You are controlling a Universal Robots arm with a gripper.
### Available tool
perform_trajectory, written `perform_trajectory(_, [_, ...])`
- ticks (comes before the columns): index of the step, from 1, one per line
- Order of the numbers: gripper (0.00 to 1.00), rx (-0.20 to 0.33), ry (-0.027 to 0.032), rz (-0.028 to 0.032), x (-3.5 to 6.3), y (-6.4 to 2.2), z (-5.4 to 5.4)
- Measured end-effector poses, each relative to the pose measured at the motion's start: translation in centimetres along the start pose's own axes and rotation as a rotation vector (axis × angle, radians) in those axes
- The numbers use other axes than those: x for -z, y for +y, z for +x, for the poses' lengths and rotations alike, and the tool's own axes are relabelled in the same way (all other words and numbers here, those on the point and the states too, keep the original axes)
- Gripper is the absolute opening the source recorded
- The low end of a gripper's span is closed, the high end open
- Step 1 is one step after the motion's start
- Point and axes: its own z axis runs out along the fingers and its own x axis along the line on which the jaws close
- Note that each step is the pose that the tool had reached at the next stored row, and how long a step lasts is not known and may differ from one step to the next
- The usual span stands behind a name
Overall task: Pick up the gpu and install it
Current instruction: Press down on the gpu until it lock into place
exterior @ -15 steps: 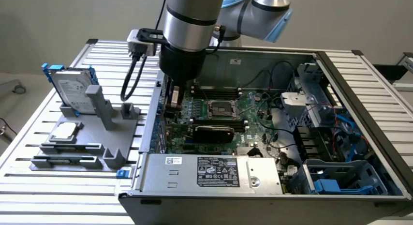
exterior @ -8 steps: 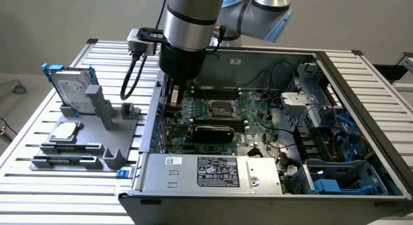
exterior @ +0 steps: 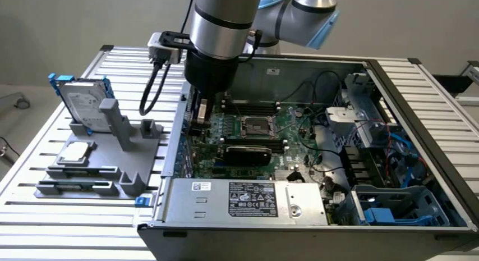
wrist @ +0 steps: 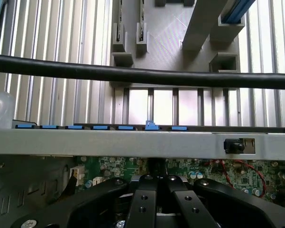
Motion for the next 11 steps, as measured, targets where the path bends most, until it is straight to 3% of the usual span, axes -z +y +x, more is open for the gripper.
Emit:
perform_trajectory(5, [0.11, 0.000, 0.0028, -0.0067, 0.06, 0.02, 0.00])
perform_trajectory(11, [0.11, -0.001, 0.0055, -0.0083, 0.07, 0.03, -0.04])
